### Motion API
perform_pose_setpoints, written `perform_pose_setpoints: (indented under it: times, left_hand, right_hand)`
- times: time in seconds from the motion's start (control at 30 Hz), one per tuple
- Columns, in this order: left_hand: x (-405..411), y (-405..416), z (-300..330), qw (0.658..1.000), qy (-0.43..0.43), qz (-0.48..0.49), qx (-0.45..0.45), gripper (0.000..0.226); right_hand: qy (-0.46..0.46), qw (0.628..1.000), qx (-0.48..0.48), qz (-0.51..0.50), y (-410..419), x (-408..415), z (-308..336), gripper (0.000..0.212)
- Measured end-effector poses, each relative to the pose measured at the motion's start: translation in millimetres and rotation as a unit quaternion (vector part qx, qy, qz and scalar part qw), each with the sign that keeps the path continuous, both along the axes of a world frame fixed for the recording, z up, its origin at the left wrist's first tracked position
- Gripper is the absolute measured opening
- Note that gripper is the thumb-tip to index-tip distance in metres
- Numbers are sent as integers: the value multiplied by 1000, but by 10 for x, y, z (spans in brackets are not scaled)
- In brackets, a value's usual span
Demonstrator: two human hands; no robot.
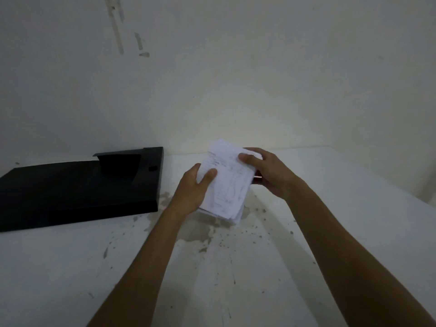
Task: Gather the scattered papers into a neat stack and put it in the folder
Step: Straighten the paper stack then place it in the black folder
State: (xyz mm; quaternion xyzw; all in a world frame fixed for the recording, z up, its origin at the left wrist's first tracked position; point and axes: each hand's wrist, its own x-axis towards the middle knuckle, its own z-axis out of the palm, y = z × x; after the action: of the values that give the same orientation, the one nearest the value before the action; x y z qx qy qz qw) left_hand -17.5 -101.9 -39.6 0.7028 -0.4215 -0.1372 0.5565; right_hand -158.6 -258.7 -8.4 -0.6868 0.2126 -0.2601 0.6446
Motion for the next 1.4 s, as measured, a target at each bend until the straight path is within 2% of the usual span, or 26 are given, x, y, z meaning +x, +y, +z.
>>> perform_pose_setpoints:
  times: [0.03,0.1,0.17,0.3,0.37,0.53,0.67,0.83,0.93,1.0,1.07,1.13,1.23,1.33,1.4]
  left_hand:
    - [-39,-31,-21,999,12,39,-34,33]
    - [-119,-86,-74,992,32,84,-86,35]
    - [-183,-117,-102,989,35,82,-116,32]
    - [-156,-109,-83,989,8,74,-130,33]
    - [-105,-82,-150,990,-4,78,-119,35]
    - [-2,-68,-495,999,18,34,-19,33]
    - [-7,-85,-442,999,11,34,-31,30]
    - [43,-93,-510,1000,3,29,8,34]
    - [39,-96,-485,998,0,56,-14,34]
    - [45,-105,-447,997,-2,68,-33,34]
    - [53,-121,-424,997,0,66,-43,33]
    - [54,-135,-414,997,11,61,-41,32]
    - [37,-129,-391,997,26,55,-39,34]
    - [11,-122,-377,997,35,46,-59,34]
    - [-5,-137,-375,997,34,52,-53,37]
  right_hand:
    - [-6,999,32,0,30,18,-28,39]
    - [20,999,24,18,126,83,-146,38]
    - [-8,1000,-5,16,224,171,-213,38]
    - [-88,987,-119,-60,314,295,-239,33]
    - [-103,982,-146,-65,343,347,-371,32]
    - [-16,987,-152,-49,313,375,-745,36]
    - [-23,984,-165,-56,296,374,-700,31]
    - [9,983,-180,-47,231,371,-793,39]
    - [18,981,-191,-45,204,369,-812,41]
    - [27,982,-185,-43,203,363,-785,46]
    - [5,976,-201,-88,222,332,-703,60]
    - [-41,943,-275,-180,277,279,-553,72]
    - [-30,842,-477,-252,360,252,-277,71]
    - [75,741,-634,-211,374,320,-200,68]
    - [120,703,-679,-175,343,344,-244,64]
